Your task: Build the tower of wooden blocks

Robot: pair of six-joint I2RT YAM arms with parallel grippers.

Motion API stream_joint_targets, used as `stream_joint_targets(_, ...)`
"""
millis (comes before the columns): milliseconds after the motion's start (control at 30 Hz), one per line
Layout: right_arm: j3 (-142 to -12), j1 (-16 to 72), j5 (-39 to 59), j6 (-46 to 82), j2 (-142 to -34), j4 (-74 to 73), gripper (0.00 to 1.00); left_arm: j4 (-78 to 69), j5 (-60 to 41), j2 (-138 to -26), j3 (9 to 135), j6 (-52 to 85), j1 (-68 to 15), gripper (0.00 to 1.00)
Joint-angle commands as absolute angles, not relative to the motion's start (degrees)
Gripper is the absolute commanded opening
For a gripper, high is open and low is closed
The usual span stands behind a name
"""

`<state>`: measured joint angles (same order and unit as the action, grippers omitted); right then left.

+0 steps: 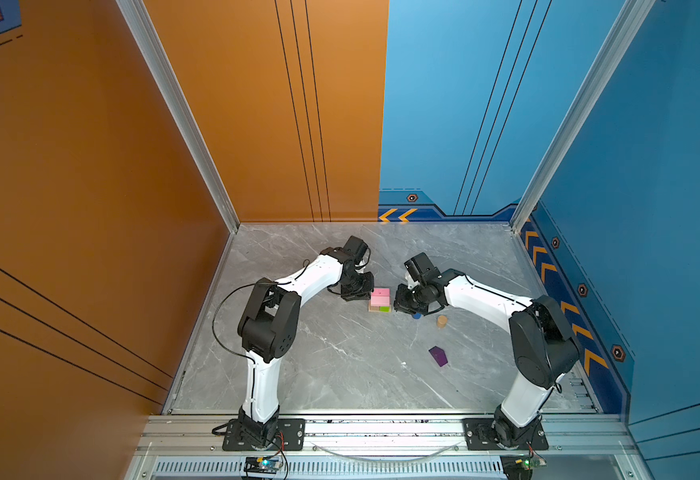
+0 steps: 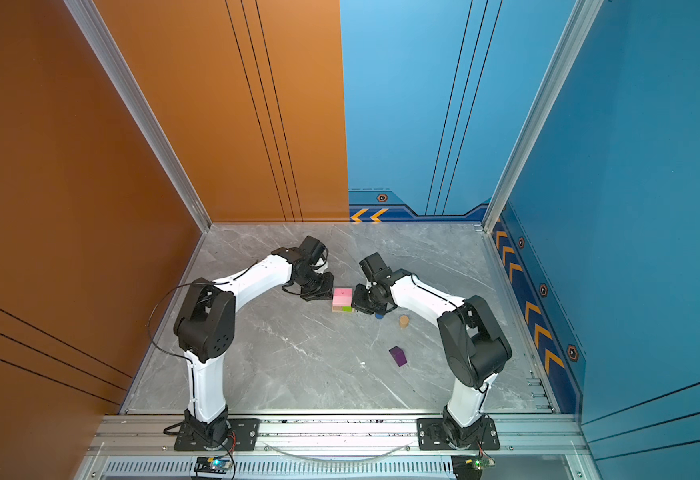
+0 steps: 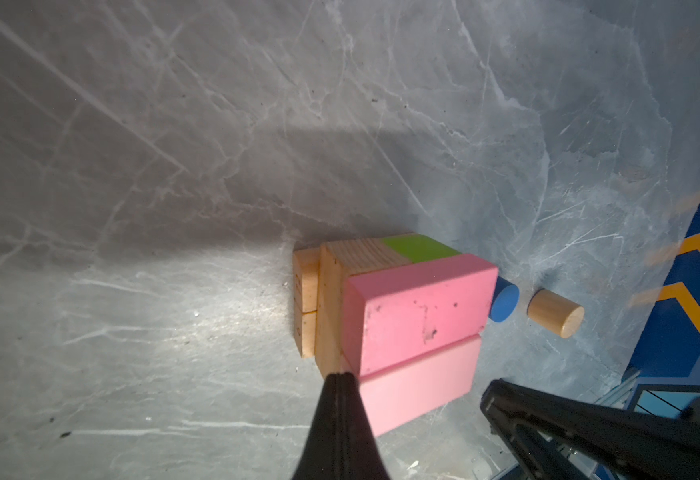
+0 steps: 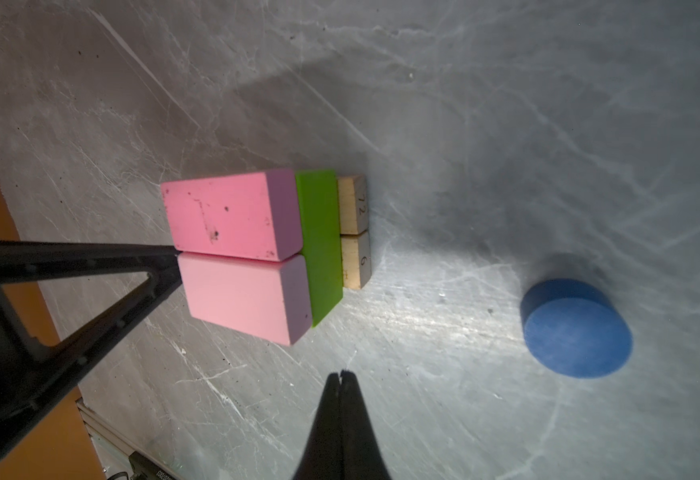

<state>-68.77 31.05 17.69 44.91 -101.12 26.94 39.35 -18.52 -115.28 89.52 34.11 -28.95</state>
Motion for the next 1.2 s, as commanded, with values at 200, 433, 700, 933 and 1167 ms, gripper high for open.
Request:
stream_joint_targets(200, -67.85, 30.08, 14.86, 44.47, -97.6, 28.97, 0.0, 39.73, -18.68, -112.54, 88.62, 34.11, -27.61, 0.0)
stream_joint_targets(433, -67.21, 29.05, 12.76, 43.61, -94.52, 31.19, 0.0, 39.73, -17.83, -108.99, 86.6, 33.26, -25.89, 0.0)
stream_joint_targets(700, -65.56, 27.13, 9.26, 42.22, -89.87, 34.78, 0.0, 39.73, -15.7, -102.02, 82.21, 31.98, -23.67, 0.0)
stream_joint_targets(933, -62.49, 24.67, 4.64, 40.53, -84.06, 38.42, 0.01, 39.64, -13.3, -96.03, 77.04, 31.06, -21.89, 0.0)
stream_joint_targets(1167, -57.76, 22.81, 1.24, 39.56, -78.89, 40.11, 0.1, 35.96, -10.95, -88.16, 68.84, 30.27, -21.46, 0.0)
